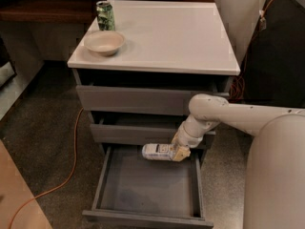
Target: Place blue plastic bottle into bottom drawer
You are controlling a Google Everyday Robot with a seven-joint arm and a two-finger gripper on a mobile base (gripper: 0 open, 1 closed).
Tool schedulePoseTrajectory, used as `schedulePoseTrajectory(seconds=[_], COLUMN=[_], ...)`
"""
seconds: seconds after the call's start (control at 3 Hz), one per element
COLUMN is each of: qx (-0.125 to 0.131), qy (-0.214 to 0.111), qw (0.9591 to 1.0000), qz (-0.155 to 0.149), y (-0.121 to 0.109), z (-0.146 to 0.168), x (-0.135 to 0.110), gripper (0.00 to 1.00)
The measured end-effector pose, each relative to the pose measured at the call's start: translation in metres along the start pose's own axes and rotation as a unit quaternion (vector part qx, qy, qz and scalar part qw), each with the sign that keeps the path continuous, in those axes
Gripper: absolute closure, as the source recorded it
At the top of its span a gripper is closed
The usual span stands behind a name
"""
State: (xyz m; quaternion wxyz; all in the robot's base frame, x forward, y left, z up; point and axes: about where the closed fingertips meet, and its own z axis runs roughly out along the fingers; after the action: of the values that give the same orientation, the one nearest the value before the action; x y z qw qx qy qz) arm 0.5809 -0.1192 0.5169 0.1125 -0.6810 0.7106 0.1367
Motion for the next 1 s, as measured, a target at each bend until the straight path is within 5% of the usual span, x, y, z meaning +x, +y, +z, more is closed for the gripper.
schedulePoseTrajectory(seconds=[0.33,1.0], qx=[-0.015,-0.031], qy=[0.009,0.0], qw=[0.9998,0.9994], qz=[-0.002,0.012], y=[-0.007,-0.009], z=[0.035,0.055], x=[0.024,0.029], gripper=[1.0,1.0])
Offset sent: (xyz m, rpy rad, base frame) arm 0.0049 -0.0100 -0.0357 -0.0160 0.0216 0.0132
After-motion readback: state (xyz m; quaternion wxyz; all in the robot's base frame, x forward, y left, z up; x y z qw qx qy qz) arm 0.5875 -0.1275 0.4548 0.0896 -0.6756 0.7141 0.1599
